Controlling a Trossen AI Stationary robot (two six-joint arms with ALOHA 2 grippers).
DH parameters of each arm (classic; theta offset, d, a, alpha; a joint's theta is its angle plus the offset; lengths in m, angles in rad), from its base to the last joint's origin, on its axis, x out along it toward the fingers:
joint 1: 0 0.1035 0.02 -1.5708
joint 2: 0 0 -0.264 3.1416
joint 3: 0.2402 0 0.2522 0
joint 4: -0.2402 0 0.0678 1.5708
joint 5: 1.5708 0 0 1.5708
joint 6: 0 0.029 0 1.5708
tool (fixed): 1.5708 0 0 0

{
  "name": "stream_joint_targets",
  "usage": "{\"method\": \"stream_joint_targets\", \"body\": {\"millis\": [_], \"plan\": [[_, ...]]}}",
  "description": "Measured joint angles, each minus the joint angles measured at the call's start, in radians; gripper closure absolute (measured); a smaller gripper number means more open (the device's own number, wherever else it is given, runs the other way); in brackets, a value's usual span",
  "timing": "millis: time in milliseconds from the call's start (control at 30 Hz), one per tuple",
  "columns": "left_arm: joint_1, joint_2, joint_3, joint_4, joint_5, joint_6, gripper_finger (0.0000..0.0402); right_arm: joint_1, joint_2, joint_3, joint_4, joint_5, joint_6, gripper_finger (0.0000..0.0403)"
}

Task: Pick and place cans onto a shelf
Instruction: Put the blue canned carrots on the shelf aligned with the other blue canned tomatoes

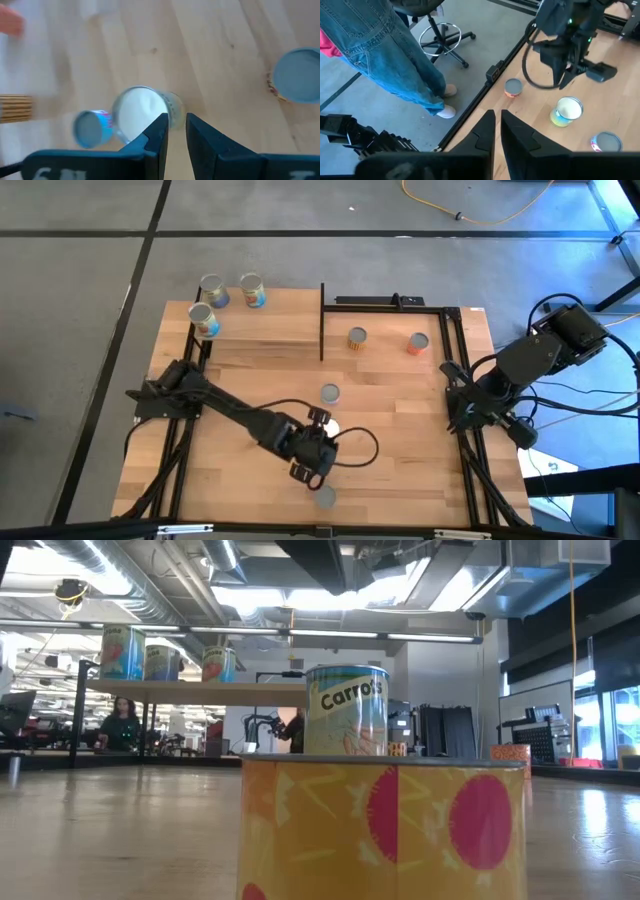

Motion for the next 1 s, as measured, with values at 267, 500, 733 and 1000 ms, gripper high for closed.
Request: {"method": "stream_joint_targets", "body": {"millis": [267,500,733,1000], "plan": [[0.057,0.013,0.0,0.011,0.127,0.0,0.0344,0.0,0.0,0.0,0.0,0.0,0.0,0.037],[0.086,0.013,0.0,0.01,0.199,-0.064,0.0348,0.0,0.0,0.0,0.0,0.0,0.0,0.037],[0.087,0.048,0.003,0.039,0.213,-0.055,0.0348,0.0,0.0,0.0,0.0,0.0,-0.037,0.037],[0.085,0.076,0.0,0.041,0.129,-0.054,0.0348,0.0,0.0,0.0,0.0,0.0,-0.049,0.037]]}}
